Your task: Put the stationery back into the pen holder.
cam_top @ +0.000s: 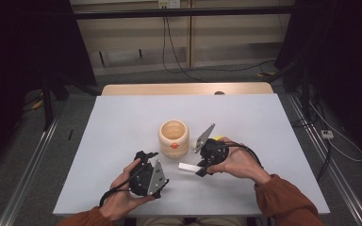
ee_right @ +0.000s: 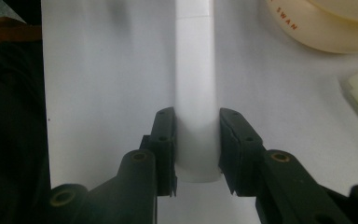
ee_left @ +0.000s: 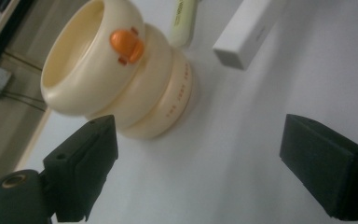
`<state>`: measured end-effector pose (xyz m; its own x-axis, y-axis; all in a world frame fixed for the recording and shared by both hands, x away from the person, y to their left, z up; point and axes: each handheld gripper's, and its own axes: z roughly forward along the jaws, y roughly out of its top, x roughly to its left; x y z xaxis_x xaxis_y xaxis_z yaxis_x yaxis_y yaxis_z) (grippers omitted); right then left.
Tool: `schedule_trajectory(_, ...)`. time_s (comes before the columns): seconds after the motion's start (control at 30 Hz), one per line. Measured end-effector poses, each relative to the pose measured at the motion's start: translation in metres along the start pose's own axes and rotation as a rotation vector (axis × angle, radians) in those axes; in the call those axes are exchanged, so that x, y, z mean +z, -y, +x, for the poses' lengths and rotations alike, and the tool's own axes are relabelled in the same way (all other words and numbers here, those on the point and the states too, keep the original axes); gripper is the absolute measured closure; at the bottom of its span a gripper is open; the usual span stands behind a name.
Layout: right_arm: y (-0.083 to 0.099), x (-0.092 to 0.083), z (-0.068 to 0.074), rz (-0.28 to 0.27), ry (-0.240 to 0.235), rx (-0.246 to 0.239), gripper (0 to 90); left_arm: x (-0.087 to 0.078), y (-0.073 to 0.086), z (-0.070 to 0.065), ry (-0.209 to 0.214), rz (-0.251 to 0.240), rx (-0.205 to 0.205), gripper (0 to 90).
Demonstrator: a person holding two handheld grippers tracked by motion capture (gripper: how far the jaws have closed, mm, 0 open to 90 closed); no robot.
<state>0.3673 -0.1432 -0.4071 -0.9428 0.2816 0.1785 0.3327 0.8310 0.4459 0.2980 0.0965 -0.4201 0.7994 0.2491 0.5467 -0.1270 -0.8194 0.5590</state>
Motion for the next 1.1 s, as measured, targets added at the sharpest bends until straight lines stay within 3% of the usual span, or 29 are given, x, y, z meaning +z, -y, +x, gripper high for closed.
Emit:
schedule_trajectory(0.07, 0.000, 0.001, 0.000, 0.004, -0.001, 0.008, 68.0, 0.001, -0.008, 0.000, -0.002, 0.014, 0.046, 12.9)
schedule_trajectory(0.13, 0.000, -0.001, -0.001, -0.006, 0.002, 0.010, 68.0, 0.004, -0.013, -0.001, -0.039, -0.010, 0.064, 13.1)
schedule_trajectory(0.17, 0.000, -0.002, 0.000, -0.013, -0.001, 0.022, 68.0, 0.007, -0.015, -0.004, -0.060, -0.032, 0.049, 13.0)
schedule_trajectory(0.2, 0.000, -0.002, -0.001, -0.022, 0.004, 0.024, 68.0, 0.007, -0.016, -0.003, -0.052, 0.001, 0.094, 13.2)
schedule_trajectory(0.23, 0.000, -0.003, -0.001, -0.026, 0.000, 0.028, 68.0, 0.010, -0.017, -0.004, -0.067, -0.012, 0.100, 14.0)
schedule_trajectory(0.47, -0.003, -0.002, -0.003, -0.024, -0.013, 0.035, 68.0, 0.015, -0.010, -0.017, -0.135, 0.004, 0.133, 15.9)
schedule_trajectory(0.57, -0.005, -0.003, -0.003, -0.022, -0.019, 0.042, 68.0, 0.014, -0.007, -0.022, -0.198, 0.017, 0.205, 18.6)
schedule_trajectory(0.6, -0.006, -0.003, -0.003, -0.025, -0.024, 0.046, 68.0, 0.014, -0.006, -0.024, -0.197, 0.010, 0.197, 19.1)
schedule_trajectory(0.73, -0.013, -0.001, -0.004, -0.024, -0.040, 0.050, 68.0, 0.015, -0.004, -0.030, -0.201, 0.048, 0.251, 21.4)
schedule_trajectory(0.97, -0.027, 0.006, -0.003, -0.029, -0.059, 0.042, 67.9, 0.015, -0.005, -0.040, -0.262, 0.058, 0.337, 26.3)
schedule_trajectory(1.1, -0.033, 0.010, -0.002, -0.032, -0.073, 0.035, 68.0, 0.015, -0.005, -0.045, -0.299, 0.038, 0.378, 30.6)
